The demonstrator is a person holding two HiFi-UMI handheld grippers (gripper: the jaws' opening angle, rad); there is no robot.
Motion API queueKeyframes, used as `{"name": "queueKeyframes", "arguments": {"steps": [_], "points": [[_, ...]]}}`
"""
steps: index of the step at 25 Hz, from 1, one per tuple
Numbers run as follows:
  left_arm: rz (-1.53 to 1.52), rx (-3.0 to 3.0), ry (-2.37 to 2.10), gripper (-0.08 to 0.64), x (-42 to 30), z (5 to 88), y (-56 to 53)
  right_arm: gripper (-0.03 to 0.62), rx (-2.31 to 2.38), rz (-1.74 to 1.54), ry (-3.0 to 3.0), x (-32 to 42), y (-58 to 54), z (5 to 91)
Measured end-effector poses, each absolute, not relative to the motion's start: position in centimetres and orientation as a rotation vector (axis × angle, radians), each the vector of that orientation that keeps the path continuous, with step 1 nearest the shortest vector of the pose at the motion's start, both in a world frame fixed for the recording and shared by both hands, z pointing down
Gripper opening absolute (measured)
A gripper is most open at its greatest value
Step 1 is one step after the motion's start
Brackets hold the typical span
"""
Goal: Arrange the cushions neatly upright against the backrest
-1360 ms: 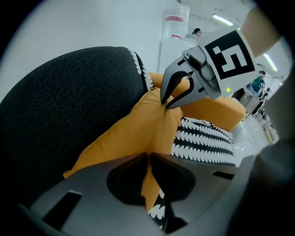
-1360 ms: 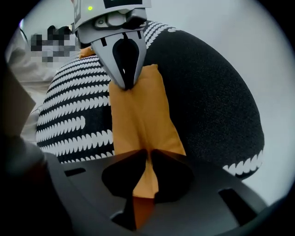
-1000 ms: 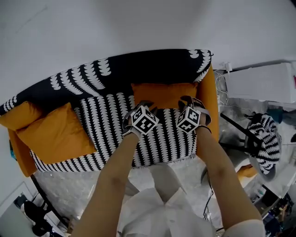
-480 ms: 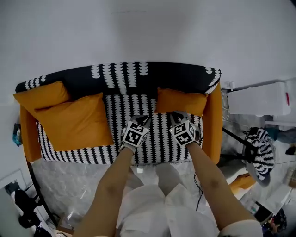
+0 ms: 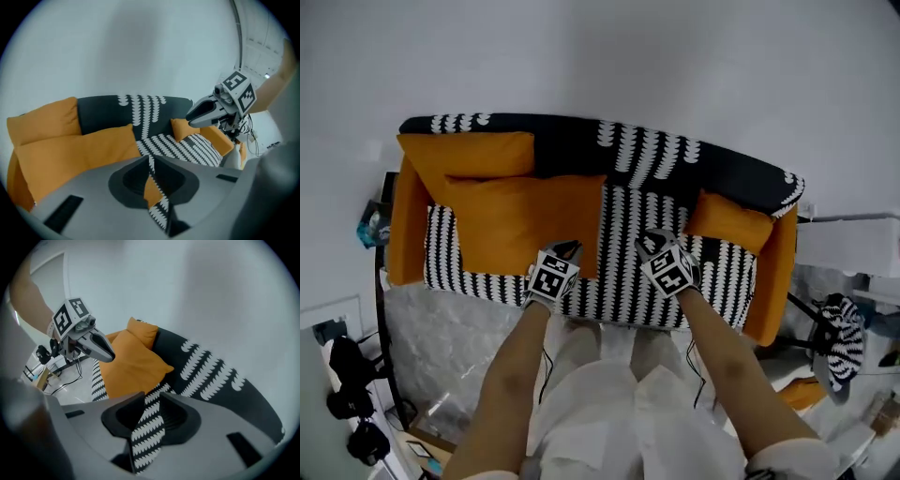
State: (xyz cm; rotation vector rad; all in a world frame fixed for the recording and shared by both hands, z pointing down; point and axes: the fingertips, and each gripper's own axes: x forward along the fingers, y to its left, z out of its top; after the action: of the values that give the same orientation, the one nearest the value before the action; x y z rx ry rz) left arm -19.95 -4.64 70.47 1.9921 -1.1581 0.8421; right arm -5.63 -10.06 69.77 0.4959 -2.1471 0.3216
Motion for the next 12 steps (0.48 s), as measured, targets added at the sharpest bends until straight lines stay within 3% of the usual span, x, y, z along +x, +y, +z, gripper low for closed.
{"name": "queueKeyframes", "arguments": {"steps": [8, 12], "points": [[1.039, 1.962, -1.216, 0.061, -39.0, 69.6, -3.0, 0.163, 0.308, 0.179, -2.142, -20.3, -10.4, 71.0], [1.205, 2.011, -1.165, 0.121, -45.0, 68.8, -4.2, 0.201, 0.200, 0.075, -2.098, -25.1, -11.4, 72.6]]}}
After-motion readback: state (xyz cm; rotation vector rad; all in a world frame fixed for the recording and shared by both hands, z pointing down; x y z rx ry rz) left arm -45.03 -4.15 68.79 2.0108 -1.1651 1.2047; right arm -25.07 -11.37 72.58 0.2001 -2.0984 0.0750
